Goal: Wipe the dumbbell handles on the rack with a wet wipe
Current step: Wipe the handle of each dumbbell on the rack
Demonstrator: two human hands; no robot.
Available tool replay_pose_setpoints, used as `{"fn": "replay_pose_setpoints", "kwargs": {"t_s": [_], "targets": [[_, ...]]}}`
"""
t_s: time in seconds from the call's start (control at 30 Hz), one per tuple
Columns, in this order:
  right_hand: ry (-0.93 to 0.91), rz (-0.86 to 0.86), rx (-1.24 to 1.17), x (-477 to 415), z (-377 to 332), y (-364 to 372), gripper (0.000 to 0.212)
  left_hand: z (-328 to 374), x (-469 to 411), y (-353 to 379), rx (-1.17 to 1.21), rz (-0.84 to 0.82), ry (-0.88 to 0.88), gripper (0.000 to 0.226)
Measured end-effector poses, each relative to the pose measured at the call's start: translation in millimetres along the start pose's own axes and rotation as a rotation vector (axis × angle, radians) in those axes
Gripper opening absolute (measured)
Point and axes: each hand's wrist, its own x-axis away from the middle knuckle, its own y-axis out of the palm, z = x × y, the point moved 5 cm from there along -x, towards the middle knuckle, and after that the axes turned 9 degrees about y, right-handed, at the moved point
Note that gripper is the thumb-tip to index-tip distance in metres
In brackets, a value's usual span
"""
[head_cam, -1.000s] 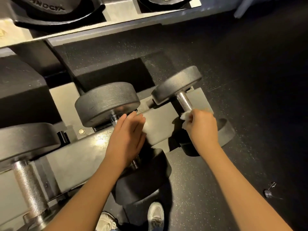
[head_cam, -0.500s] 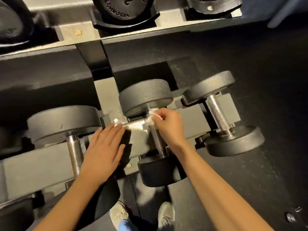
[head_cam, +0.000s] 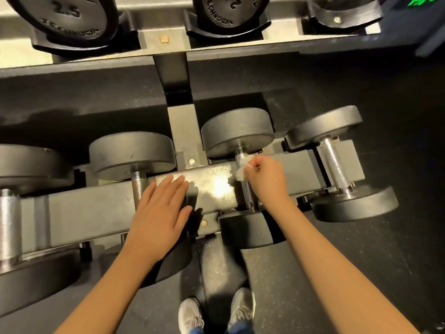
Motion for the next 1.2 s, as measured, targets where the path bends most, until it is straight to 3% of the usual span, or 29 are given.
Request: {"fn": "replay_pose_setpoints", "kwargs": {"t_s": [0.13, 0.3, 0.37, 0.5, 0.57, 0.77, 0.87, 0.93, 1.03, 1.2], "targets": [[-0.019, -0.053, 0.122, 11, 5, -2, 0.013, 2, 23, 0, -0.039, -0.051, 0.034, 0.058], [-0.026, 0.119, -0.06, -1, -10, -6, 0.013, 2, 24, -1, -0.023, -0.05, -0.046, 0.057], [-0.027, 0.109, -0.037, 2, -11, -6, 0.018, 3, 24, -1, -0.022, -0.054, -0.056, 0.057], [-0.009, -0.079, 0.298, 19, -6, -2, 0.017, 3, 24, -3, -0.016, -0.062, -0.065, 0.058], [0.007, -0.073, 0.385, 20, -4, -1, 0.023, 4, 24, -3, 0.0, -0.052, -0.065, 0.057], [-0.106, 0.185, 0.16, -3, -23, 1, 0.015, 5, 24, -7, 0.027, 0.009, -0.056, 0.053], [-0.062, 0.136, 0.161, 4, -16, 1, 0.021, 5, 24, -8, 0.045, 0.03, -0.058, 0.051], [-0.047, 0.068, 0.246, 17, -8, -2, 0.013, 5, 24, -8, 0.053, 0.038, -0.061, 0.05], [-0.068, -0.021, 0.409, 28, 0, 1, 0.019, 5, 24, -9, 0.065, 0.054, -0.067, 0.049], [-0.105, 0.136, 0.273, 8, -14, 4, 0.013, 5, 25, -8, 0.083, 0.073, -0.066, 0.048]]}}
